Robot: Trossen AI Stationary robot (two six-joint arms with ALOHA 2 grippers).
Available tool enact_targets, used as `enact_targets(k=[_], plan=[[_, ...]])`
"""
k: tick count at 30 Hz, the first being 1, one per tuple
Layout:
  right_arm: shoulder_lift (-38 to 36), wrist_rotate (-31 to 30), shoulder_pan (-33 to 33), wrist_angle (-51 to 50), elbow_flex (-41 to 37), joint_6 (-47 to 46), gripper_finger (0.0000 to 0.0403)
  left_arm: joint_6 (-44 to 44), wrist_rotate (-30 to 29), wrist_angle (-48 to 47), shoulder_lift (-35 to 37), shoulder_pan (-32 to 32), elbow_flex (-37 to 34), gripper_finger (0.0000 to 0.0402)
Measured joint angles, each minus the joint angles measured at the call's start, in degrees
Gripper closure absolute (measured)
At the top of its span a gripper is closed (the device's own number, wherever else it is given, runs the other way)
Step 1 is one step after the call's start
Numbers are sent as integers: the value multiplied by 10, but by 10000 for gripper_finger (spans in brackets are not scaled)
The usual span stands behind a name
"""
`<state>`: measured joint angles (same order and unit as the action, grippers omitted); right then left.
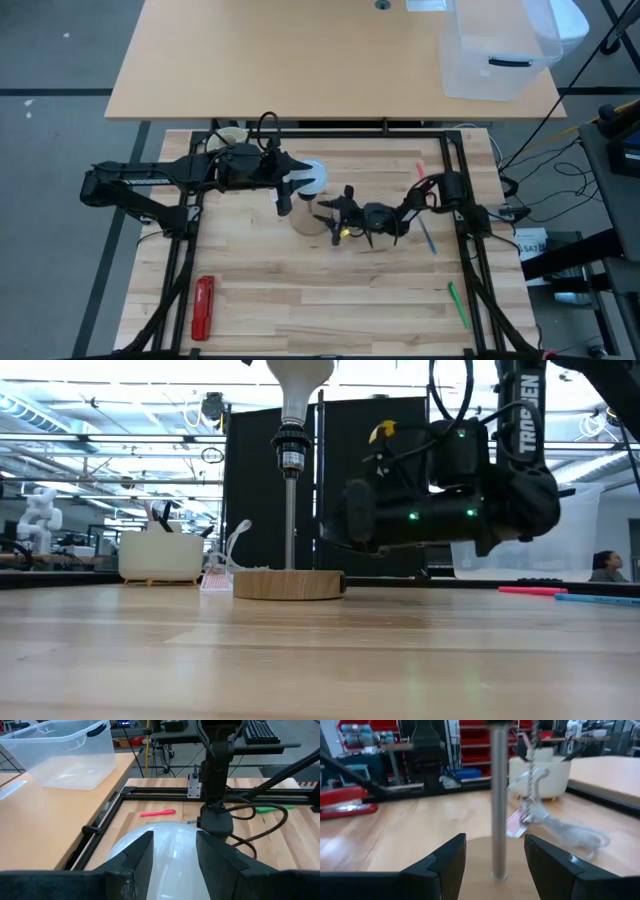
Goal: Screw lightbulb
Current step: Insert the lightbulb into the desk lamp
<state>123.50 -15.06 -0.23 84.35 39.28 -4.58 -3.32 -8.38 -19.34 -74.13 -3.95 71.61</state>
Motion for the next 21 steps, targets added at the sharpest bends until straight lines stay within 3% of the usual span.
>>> enact_targets(k=[16,21], plan=[[1,15,-5,6,3,4,206,0,-11,-2,0,0,0,248],[1,20,-4,-42,35,10,206,1,-12,-2,0,0,0,248]])
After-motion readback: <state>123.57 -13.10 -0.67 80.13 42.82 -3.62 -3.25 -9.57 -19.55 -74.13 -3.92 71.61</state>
